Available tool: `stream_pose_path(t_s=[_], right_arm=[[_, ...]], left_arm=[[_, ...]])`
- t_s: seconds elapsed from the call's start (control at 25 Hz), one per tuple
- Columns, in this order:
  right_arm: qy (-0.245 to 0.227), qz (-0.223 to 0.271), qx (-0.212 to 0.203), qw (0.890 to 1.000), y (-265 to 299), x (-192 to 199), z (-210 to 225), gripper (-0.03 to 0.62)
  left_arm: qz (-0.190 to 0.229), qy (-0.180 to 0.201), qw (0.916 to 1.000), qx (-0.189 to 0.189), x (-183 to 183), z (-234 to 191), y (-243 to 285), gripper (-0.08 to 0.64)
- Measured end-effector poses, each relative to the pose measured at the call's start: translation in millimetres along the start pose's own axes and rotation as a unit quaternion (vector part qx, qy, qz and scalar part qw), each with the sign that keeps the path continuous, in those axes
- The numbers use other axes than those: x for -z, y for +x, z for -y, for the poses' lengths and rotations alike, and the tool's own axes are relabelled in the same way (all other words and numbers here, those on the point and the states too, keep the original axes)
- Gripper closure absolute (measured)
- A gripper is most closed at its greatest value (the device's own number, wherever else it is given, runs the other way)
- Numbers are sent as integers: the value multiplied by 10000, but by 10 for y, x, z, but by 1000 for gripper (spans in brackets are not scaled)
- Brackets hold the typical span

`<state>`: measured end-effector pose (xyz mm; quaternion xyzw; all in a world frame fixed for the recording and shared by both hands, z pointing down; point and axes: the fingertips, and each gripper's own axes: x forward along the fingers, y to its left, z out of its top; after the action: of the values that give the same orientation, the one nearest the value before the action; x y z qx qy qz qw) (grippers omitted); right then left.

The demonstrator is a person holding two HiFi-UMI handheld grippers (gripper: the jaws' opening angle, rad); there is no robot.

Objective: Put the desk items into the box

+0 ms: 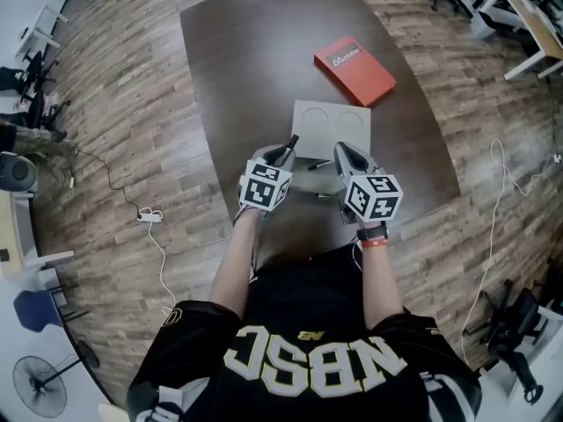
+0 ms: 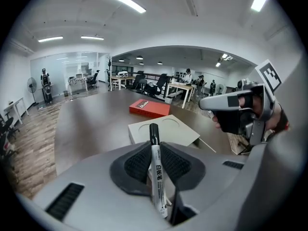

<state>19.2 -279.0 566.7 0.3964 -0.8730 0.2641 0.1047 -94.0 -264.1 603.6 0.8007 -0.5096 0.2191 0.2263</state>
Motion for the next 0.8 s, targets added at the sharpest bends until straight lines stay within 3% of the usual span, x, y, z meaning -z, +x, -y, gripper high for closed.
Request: stream_pose_path(t_s=[0.4, 0.8], right_arm=[[408, 287, 558, 9972, -339, -33, 376, 586], [789, 476, 888, 9918, -601, 84, 597, 585]], left_arm=[[-166, 596, 9946, 829, -40, 571, 283, 488], [-573, 1431, 9744, 1635, 207, 1201, 604, 488]])
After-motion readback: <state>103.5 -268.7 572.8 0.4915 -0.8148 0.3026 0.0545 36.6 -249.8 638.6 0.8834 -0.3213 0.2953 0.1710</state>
